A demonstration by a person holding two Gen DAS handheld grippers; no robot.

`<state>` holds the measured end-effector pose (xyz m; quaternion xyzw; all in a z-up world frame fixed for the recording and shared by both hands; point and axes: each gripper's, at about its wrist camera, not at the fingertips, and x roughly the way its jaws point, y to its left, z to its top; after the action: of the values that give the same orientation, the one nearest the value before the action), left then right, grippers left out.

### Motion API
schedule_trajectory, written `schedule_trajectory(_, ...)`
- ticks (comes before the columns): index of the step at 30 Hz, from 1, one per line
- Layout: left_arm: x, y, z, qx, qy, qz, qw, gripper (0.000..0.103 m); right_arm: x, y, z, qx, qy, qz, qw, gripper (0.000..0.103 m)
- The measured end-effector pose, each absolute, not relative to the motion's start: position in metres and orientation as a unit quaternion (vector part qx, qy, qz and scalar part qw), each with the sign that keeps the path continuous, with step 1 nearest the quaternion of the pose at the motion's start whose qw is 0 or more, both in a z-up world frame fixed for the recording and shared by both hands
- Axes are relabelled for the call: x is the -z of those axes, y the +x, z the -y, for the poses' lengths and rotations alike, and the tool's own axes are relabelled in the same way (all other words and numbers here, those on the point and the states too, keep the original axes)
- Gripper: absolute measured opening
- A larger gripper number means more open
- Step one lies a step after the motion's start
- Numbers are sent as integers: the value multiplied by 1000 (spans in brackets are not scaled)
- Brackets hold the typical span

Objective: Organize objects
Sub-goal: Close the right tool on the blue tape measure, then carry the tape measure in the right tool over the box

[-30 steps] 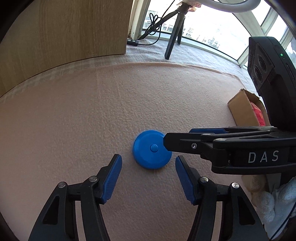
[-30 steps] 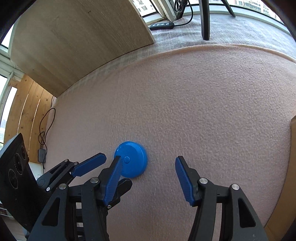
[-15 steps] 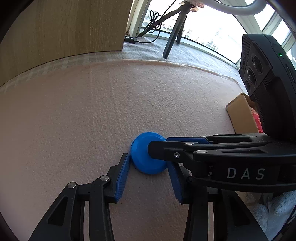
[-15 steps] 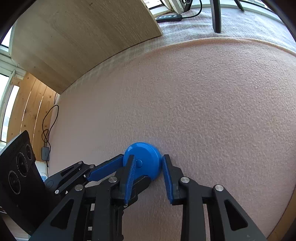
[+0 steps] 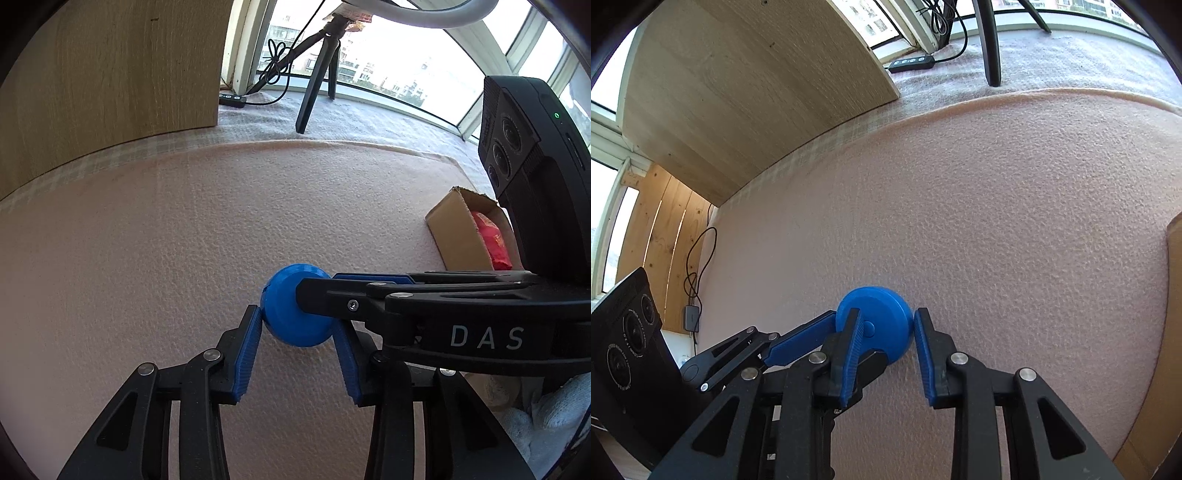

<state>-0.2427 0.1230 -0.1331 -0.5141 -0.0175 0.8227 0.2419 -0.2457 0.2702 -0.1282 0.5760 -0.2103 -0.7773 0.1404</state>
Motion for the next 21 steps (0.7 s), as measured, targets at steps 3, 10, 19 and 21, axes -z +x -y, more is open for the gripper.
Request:
schedule_trajectory(3,121,-237,-135,-827,-503,11,250,43,117,-238,-282,786,565,213,135,26)
schedule_trajectory(10,97,-221,-172,-831,-481,-6,279,43,94,-215,-316,803,542,218,117,26)
schedule_trajectory(19,72,-201,-240,-826,-458,-17,328,43,68,-178,-382,824,516,222,75,26)
schedule_trajectory(21,71,-199,-256,-823,-456,-18,337,43,67,-171,-396,826,512,227,66,26)
